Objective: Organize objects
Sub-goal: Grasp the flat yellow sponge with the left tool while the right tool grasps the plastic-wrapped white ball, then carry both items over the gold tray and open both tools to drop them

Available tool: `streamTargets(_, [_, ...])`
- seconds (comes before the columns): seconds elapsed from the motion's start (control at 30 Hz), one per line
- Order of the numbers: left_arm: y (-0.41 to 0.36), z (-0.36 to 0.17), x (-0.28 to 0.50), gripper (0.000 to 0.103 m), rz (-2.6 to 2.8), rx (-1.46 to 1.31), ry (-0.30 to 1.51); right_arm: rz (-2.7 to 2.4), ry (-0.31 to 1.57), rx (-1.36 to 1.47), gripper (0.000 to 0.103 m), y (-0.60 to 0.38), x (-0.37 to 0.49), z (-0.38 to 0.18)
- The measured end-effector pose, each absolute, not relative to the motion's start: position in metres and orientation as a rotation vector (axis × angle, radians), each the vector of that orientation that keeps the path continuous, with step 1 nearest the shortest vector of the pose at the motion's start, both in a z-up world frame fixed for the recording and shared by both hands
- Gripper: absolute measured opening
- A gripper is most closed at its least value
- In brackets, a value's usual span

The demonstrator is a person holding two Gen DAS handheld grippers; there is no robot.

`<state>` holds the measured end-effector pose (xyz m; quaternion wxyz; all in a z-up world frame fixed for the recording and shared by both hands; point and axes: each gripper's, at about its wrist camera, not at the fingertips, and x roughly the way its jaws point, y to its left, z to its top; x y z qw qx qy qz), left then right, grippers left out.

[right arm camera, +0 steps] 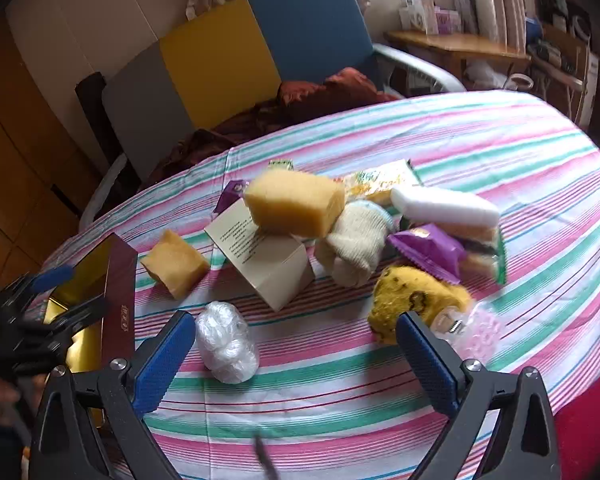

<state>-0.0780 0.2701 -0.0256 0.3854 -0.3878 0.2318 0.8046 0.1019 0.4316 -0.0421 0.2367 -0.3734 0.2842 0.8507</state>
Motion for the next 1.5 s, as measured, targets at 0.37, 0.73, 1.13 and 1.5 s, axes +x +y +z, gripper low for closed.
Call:
streamTargets(0.37, [0.343,-0.077,-0.116,0.101,1.912,-1.094,0.816,2.395,0.778,-1.088,0.103,0.423,0.091,-0.046])
streamTargets(0.73, [0.338,-0.091,-0.125,0.063,1.864,-1.159,0.710,2.387,0.731,-1.180,0.098,0.416,0.080,-0.054])
streamTargets(1.13, [0.252,-0.017,-0.089,0.064,2.009,-1.058,0.392,2.394,0.539,-1.400,0.080,0.389,0.038,-0.076])
streamTargets(1.5, [0.137,-0.014,-0.067,0.064,2.208,-1.076,0.143,2.397,0.480,-1.475,0.037,0.387,0.015,-0.095])
